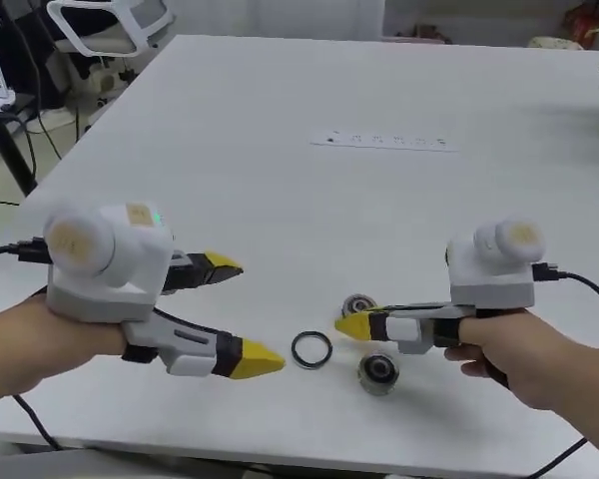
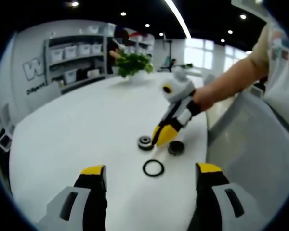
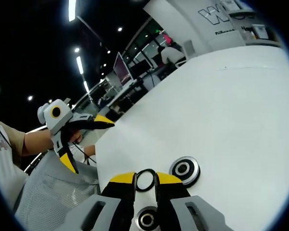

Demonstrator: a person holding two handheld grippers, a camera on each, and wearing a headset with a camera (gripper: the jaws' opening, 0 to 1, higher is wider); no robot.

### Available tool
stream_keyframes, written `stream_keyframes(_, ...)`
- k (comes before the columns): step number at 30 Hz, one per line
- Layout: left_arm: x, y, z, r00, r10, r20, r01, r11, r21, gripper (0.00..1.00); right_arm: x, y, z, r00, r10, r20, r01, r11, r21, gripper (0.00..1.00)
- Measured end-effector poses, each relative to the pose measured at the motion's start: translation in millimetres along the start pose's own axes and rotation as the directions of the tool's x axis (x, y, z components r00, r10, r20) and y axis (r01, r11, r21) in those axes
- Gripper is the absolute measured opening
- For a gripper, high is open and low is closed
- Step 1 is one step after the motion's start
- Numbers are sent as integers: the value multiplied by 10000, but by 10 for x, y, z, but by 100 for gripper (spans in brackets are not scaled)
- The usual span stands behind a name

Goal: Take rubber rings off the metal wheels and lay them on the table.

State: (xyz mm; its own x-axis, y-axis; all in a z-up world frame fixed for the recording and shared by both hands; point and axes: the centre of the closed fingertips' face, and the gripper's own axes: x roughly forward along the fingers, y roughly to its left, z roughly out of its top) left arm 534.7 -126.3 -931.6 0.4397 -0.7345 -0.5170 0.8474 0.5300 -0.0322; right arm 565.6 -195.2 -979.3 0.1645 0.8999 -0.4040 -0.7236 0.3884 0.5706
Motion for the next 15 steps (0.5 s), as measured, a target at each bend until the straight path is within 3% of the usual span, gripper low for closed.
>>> stream_keyframes(15,128,102,145,10000,-64,50,63,9999,97,74,-288,-134,188,9961,-700,531,751,9920,-1012,22)
